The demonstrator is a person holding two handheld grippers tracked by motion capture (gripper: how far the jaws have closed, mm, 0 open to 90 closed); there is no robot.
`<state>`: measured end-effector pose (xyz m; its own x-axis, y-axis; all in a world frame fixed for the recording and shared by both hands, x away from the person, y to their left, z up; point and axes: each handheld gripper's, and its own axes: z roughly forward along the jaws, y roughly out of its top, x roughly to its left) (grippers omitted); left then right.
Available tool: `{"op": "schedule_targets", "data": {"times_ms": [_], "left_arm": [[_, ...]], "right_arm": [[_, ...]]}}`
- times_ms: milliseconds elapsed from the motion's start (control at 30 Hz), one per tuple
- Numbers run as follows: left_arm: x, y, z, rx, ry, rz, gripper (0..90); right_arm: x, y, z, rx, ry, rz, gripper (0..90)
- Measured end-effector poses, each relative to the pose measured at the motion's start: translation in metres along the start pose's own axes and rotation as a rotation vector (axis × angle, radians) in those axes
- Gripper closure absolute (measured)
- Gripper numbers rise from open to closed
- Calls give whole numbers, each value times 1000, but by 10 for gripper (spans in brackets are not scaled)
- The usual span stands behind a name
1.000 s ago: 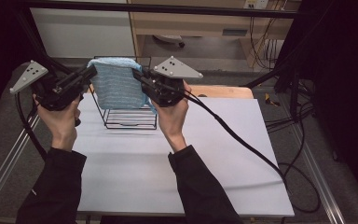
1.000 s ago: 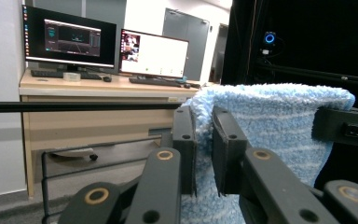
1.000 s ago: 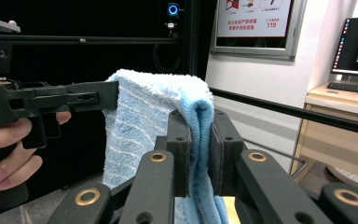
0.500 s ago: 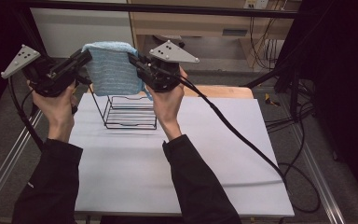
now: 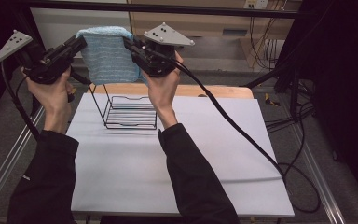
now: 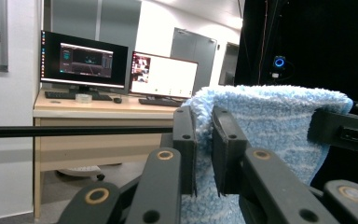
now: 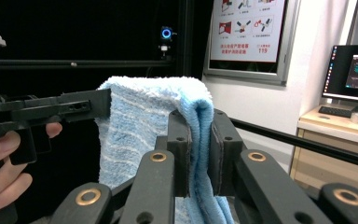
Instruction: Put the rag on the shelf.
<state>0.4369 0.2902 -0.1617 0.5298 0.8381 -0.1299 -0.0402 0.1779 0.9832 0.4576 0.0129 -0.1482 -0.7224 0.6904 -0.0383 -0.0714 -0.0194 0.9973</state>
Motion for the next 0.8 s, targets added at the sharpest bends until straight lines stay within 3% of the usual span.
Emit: {"op": "schedule_targets", "data": {"times_ms": [467,800], "left_arm": [[16,16,16,-5,41,10,808],[23,11,35,9,67,28,808]], "right_arm": [[-10,13,27,-13,1,-4,812],[-21,7,40,10,-23,4,813]]}}
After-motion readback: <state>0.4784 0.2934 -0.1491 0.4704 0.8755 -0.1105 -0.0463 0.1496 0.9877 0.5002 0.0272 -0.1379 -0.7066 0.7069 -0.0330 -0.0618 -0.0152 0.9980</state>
